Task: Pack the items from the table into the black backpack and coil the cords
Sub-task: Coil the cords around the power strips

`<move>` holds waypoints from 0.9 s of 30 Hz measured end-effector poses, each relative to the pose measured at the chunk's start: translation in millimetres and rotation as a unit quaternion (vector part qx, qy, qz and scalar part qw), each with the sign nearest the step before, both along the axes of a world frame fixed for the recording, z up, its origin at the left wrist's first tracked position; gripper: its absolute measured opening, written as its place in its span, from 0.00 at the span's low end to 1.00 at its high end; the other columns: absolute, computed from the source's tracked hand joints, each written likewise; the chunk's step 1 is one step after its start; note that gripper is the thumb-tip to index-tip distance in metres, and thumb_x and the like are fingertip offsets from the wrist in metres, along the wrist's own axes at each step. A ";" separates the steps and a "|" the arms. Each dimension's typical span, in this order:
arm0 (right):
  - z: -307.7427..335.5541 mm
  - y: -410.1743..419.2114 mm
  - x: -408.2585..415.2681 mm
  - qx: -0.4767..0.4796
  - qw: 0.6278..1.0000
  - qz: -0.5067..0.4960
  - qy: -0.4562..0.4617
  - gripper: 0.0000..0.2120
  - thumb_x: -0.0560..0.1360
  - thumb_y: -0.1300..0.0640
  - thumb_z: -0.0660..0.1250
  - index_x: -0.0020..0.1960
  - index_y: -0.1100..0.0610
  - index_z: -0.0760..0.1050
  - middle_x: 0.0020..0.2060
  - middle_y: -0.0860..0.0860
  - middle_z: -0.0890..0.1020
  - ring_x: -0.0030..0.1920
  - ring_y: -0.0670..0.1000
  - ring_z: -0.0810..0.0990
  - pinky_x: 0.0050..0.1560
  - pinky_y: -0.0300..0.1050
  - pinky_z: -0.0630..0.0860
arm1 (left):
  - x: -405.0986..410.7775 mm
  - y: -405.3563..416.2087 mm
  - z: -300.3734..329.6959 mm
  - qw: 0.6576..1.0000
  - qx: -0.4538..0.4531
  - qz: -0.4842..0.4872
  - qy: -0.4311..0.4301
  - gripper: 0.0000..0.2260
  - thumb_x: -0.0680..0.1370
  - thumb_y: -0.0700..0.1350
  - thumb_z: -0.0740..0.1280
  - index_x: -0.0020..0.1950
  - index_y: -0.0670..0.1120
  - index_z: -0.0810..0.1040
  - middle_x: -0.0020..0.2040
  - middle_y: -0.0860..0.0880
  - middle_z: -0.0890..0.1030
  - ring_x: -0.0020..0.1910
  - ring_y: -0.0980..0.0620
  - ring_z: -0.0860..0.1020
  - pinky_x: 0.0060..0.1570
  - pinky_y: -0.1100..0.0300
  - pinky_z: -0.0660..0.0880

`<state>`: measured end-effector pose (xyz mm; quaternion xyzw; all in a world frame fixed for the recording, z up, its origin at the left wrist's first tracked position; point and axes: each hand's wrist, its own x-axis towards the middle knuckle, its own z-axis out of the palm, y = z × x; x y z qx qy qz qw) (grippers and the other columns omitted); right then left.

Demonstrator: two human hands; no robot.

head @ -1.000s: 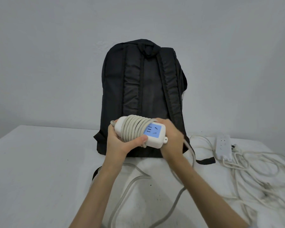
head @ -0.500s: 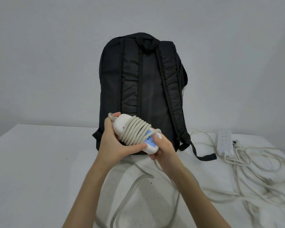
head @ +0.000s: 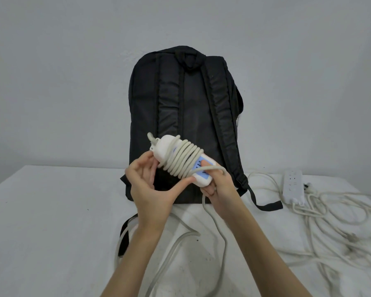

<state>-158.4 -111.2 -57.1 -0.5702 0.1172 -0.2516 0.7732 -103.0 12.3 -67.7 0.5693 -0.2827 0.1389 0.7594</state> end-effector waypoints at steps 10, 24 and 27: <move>2.7 5.9 -8.5 -0.014 0.999 -0.020 0.044 0.11 0.77 0.63 0.62 0.59 0.65 0.74 0.21 0.45 0.76 0.18 0.40 0.69 0.21 0.31 0.64 | 10.9 4.3 0.8 0.981 0.161 -0.094 -0.046 0.50 0.59 0.59 0.77 0.75 0.62 0.53 0.70 0.59 0.64 0.70 0.60 0.64 0.68 0.50 0.67; 20.2 -2.8 -14.9 -0.170 0.979 0.072 0.090 0.09 0.73 0.66 0.69 0.52 0.64 0.74 0.24 0.41 0.76 0.22 0.39 0.73 0.23 0.27 0.65 | 1.3 -6.6 -3.0 0.991 -0.060 -0.104 0.063 0.28 0.65 0.45 0.76 0.63 0.51 0.72 0.56 0.62 0.78 0.58 0.60 0.77 0.51 0.69 0.74; 19.1 -6.6 -13.5 -0.221 0.967 0.102 0.078 0.08 0.76 0.55 0.67 0.53 0.55 0.77 0.27 0.46 0.74 0.24 0.41 0.67 0.25 0.31 0.62 | 7.8 -2.5 -0.8 0.989 -0.077 -0.086 0.091 0.25 0.65 0.52 0.72 0.61 0.53 0.73 0.55 0.63 0.78 0.58 0.60 0.76 0.52 0.68 0.74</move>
